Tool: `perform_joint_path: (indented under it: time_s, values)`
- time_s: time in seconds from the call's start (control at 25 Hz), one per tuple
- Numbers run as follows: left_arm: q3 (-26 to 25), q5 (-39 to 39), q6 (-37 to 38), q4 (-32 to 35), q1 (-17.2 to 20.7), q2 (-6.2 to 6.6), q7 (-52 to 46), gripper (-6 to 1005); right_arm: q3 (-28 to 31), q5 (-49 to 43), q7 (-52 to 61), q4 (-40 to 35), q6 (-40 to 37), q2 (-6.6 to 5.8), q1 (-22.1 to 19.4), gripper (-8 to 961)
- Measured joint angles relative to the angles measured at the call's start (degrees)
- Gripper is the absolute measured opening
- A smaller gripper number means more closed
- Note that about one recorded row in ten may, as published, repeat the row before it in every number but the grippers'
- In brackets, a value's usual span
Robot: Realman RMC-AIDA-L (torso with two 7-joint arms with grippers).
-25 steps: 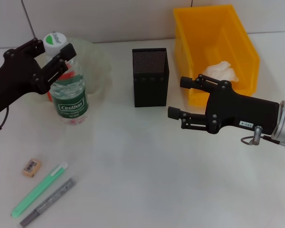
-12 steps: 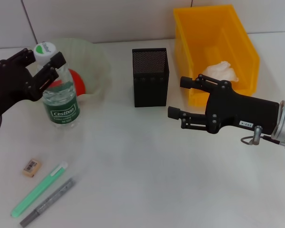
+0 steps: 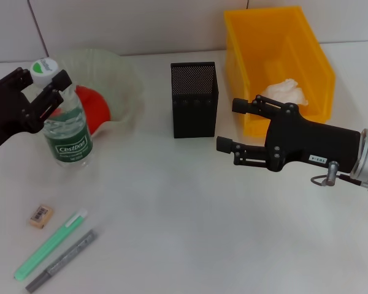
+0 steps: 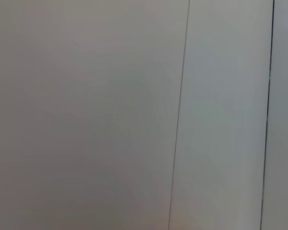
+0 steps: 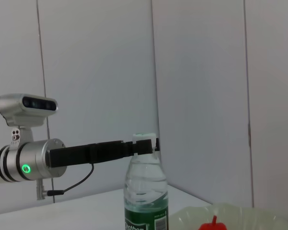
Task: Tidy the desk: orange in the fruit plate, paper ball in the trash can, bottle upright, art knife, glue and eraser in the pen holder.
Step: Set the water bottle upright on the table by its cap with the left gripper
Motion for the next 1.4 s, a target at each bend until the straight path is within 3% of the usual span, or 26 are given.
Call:
perform_joint_path:
  time_s: [1.4]
  values:
    - [-4.5,-0.1,-0.1,-5.5,0.9,-0.08,4.9,434,0.0,-0.3,1.5,-1.3,0.1,0.0,0.8,837]
